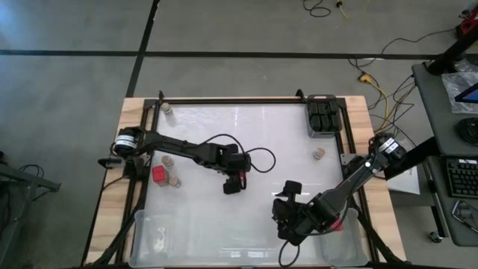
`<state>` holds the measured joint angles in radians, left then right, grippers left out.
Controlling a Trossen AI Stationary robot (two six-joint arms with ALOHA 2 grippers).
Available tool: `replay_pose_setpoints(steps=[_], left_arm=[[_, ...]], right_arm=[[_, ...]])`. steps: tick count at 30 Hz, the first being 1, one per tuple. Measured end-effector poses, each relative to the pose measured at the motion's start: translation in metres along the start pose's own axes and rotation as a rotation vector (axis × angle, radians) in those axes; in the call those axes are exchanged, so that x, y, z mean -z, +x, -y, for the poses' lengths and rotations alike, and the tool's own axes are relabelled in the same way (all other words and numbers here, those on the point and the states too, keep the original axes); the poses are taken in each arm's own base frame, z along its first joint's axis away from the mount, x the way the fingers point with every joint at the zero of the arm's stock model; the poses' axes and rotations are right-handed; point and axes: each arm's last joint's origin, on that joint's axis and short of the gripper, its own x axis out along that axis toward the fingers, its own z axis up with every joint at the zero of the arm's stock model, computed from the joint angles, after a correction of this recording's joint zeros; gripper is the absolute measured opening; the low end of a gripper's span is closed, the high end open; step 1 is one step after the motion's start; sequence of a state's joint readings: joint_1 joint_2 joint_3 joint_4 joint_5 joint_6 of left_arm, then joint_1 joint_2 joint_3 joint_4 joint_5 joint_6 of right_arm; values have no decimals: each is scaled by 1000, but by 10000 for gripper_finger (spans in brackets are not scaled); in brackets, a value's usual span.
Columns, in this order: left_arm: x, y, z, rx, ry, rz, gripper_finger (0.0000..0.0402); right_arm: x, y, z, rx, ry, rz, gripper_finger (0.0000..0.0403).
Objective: Sort spices by type
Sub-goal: Put the red seasoning can into the gray bin
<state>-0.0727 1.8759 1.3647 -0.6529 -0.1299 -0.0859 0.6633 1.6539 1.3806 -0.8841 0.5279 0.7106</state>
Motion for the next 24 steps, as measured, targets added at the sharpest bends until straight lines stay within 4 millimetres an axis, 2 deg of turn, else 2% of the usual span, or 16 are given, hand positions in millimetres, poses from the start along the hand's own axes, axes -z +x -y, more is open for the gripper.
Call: replay_pose_setpoints(steps=[7, 12, 17, 24], left_arm=[[-2, -31, 14, 25, 91, 86, 293], [7, -55, 11, 16, 91, 129, 293], [30, -72, 8, 36, 51, 227, 292], [70, -78, 17, 209, 8, 548, 292]], right_arm=[[-12, 9, 8, -5, 1, 38, 361], [-20, 14, 15, 66, 6, 107, 361], [-23, 22, 18, 85, 3, 154, 361], [-30, 36, 25, 79, 8, 202, 361]])
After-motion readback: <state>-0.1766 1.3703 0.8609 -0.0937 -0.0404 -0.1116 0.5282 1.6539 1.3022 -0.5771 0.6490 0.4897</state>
